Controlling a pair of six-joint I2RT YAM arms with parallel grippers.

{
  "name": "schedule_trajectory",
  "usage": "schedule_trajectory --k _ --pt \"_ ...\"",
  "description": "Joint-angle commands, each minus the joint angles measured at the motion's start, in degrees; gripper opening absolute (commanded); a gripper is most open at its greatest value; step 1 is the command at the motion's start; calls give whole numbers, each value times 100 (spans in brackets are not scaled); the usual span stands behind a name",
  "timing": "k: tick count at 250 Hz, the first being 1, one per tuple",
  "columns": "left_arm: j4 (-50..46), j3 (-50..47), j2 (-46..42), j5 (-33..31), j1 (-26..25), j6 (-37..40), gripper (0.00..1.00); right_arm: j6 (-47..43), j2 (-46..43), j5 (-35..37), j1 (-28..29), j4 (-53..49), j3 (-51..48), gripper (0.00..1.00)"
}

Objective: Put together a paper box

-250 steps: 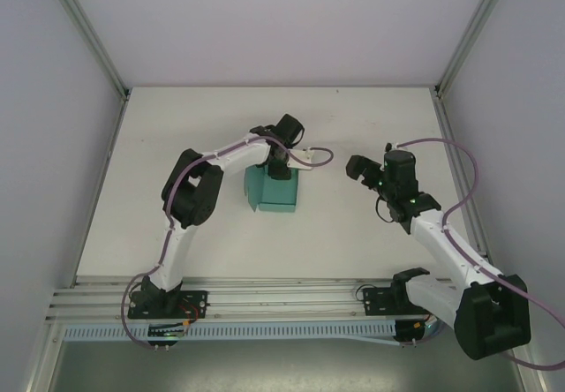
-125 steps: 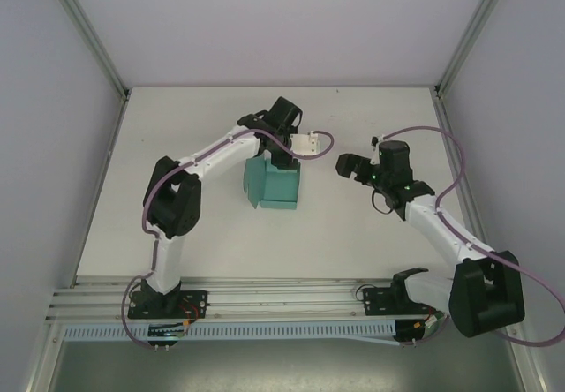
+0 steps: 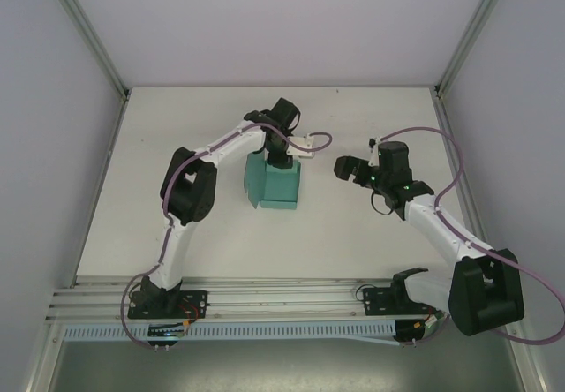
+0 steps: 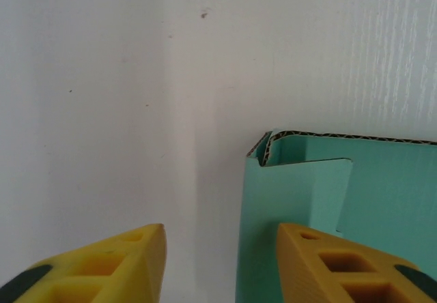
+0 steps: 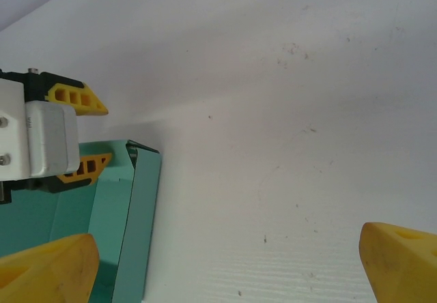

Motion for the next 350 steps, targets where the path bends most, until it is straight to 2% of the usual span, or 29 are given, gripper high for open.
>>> schedule_trajectory --k 1,35,53,92,110,129,161,204,233,256,285,311,350 --pt "104 41 258 -36 61 304 39 -84 125 -188 -28 -134 103 98" --pt "18 41 326 73 116 344 36 -136 227 -203 -27 -313 202 98" --pt "133 -112 381 -135 125 426 34 -128 261 -218 -29 -356 228 98" --pt "643 -354 448 -396 152 297 0 -67 324 -308 -29 -339 239 98" --pt "954 -353 392 -499 156 40 0 -2 351 -265 -21 -308 244 97" --pt "1569 -398 260 -933 152 -273 0 92 345 -84 19 -360 297 97" --pt "2806 -424 -38 -2037 154 -1038 0 591 302 931 365 -358 402 97" --pt "2563 109 -271 -2695 144 -2390 0 1301 796 1670 1123 436 564 92" --pt "2132 182 -479 -2651 126 -3301 0 1489 1500 1759 1423 734 992 90" --pt "2357 -154 -719 -2977 58 -3834 0 1685 2006 1722 1457 961 1356 87" --pt "2695 -645 -913 -3621 -91 -4253 0 1848 2513 2018 1461 995 1827 81" --pt "2844 -904 -926 -4063 -199 -4532 0 1984 2981 2186 1458 947 2178 71" --pt "2469 -1025 -917 -3846 -209 -5353 0 2087 3569 1906 1451 1160 2434 69"
